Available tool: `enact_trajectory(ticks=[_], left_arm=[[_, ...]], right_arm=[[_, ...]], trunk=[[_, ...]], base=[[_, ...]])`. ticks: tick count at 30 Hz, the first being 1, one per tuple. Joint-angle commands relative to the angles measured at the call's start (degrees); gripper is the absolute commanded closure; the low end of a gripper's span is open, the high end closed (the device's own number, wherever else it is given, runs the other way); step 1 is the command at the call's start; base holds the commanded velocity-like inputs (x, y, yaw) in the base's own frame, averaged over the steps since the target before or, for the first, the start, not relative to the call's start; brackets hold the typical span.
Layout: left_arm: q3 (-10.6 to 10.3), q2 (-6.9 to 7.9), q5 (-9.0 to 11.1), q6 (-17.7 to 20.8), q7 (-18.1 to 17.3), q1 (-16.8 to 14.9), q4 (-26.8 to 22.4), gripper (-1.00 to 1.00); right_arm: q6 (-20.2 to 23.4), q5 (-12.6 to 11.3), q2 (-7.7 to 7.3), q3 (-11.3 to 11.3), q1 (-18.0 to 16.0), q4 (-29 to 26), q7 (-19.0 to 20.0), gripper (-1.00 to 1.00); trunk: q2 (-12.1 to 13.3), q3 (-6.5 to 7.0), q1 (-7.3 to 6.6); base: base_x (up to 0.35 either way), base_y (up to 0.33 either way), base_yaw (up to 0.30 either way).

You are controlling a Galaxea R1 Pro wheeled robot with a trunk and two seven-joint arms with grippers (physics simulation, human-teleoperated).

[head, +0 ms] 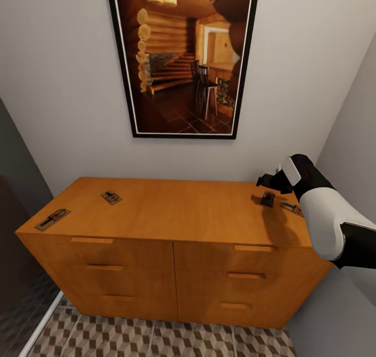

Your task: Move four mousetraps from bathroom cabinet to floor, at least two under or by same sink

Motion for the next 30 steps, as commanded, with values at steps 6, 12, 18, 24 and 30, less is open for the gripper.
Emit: enact_trajectory(ticks=[6,12,18,24,30], left_arm=[[0.5,0.02,-0.4,-0.2,-0.2,-0.1,0.2,-1.00],[0.5,0.02,-0.4,-0.2,-0.2,-0.1,0.2,-1.00],[0.5,0.02,-0.4,-0.2,-0.2,-0.1,0.2,-1.00],[0.5,0.02,-0.4,-0.2,-0.2,-0.1,0.2,-1.00],[0.5,0.02,-0.4,-0.2,-0.2,-0.1,0.2,-1.00]], right_arm=[[0.1,-0.6,0.02,-0.1,0.0,-0.1,-0.5,-1.00],[0.1,-0.6,0.02,-0.2,0.0,-0.1,-0.5,-1.00],[0.1,-0.6,0.02,-0.1,0.0,-0.1,-0.5,-1.00],[0.0,-0.6,0.01,-0.2,0.1,-0.1,-0.5,-1.00],[-0.1,-0.6,-0.05,-0.2,0.2,-0.1,-0.5,-1.00]], trunk=[[0.0,-0.61,0.00],[0.0,-1.17,0.00],[0.0,-1.73,0.00],[0.0,-2.22,0.00],[0.0,-2.38,0.00]], base=[[0.000,0.000,0.000],[0.000,0.000,0.000],[0.000,0.000,0.000],[0.000,0.000,0.000],[0.000,0.000,0.000]])
